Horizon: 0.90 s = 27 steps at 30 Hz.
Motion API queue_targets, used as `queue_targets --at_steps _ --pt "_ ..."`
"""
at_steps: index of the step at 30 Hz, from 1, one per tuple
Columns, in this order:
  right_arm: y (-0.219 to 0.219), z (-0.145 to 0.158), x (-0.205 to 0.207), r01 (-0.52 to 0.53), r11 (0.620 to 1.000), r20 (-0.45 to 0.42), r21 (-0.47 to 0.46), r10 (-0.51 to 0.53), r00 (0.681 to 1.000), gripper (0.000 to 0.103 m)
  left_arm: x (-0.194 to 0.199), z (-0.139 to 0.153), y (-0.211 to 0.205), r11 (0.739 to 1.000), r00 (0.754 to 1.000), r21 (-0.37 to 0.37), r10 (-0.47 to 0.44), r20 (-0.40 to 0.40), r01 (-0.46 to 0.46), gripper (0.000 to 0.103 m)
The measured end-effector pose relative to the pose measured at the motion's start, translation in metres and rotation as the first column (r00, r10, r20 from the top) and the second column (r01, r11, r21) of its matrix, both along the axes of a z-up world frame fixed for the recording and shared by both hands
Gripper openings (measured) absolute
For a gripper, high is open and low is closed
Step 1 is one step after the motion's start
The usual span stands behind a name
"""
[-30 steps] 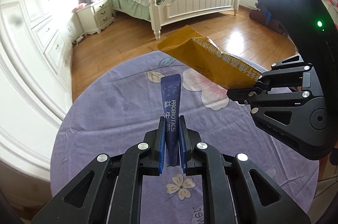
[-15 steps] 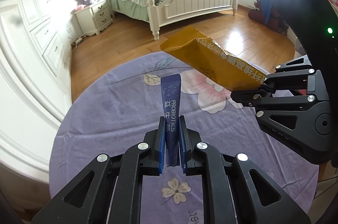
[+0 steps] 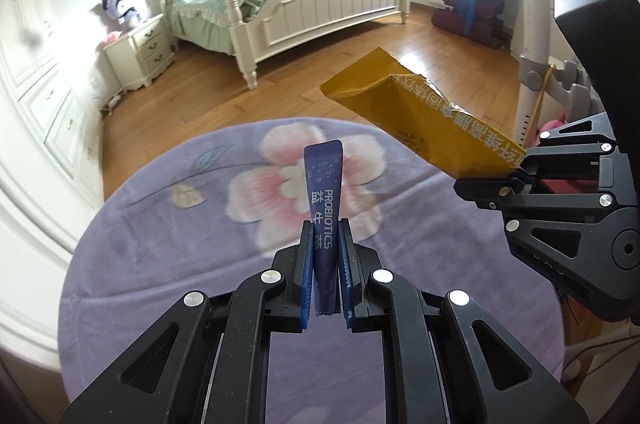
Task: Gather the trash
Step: 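Carry the blue stick and gold fiber packet over the black bin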
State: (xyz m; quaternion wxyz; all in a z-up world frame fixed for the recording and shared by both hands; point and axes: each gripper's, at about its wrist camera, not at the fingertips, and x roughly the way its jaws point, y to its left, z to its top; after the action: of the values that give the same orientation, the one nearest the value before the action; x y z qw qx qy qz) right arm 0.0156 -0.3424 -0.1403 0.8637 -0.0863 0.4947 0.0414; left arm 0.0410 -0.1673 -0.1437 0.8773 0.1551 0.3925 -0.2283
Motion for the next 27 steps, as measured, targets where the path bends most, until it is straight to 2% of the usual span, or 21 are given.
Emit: queue_targets --at_steps 7,17,27 --pt "-0.071 -0.015 -0.020 0.126 0.992 -0.017 0.002 -0.126 0.992 0.003 -0.006 -0.006 -0.072 0.996 0.996 -0.003 -0.088 0.006 0.088 0.013" --pt "-0.145 -0.045 -0.038 0.257 0.966 -0.058 0.005 -0.256 0.965 0.004 -0.014 -0.023 -0.167 0.982 0.982 -0.018 -0.189 -0.014 0.189 0.013" --pt "-0.184 -0.079 -0.045 0.309 0.951 -0.111 0.025 -0.305 0.946 0.004 -0.020 -0.045 -0.224 0.970 0.969 0.007 -0.243 -0.048 0.244 0.013"
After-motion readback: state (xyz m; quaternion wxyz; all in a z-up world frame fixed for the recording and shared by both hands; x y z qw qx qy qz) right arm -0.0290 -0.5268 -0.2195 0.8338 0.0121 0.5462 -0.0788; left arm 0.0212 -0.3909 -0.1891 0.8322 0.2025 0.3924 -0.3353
